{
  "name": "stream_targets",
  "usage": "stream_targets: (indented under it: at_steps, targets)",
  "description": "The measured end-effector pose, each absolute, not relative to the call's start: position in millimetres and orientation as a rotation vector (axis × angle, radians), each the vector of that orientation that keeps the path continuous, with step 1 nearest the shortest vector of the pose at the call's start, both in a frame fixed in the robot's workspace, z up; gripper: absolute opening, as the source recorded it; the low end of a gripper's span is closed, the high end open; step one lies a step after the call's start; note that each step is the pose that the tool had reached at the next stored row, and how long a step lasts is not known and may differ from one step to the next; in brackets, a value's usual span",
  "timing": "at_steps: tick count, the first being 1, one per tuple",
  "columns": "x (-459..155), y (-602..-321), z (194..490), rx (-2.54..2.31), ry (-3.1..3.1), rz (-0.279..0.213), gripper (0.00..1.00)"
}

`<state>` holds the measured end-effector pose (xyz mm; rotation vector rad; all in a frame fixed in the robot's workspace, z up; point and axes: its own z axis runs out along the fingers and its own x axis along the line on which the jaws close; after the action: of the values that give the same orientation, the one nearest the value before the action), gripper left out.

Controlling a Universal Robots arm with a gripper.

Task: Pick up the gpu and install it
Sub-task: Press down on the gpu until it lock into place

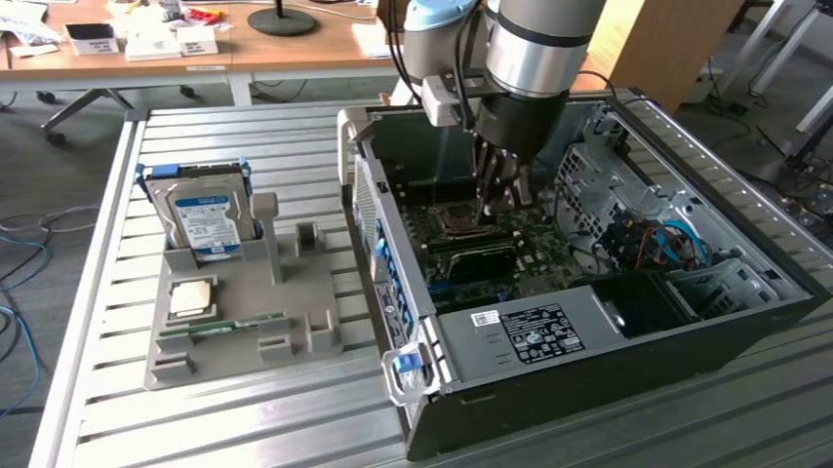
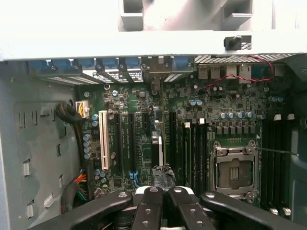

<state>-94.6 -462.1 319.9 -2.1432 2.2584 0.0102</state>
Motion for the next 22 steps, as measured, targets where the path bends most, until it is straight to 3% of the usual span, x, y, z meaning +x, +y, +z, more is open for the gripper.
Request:
stream_targets:
  at_steps: [22]
  targets:
    - [-94.6,-453.6,303.4,-2.143,2.258,0.010,0.11]
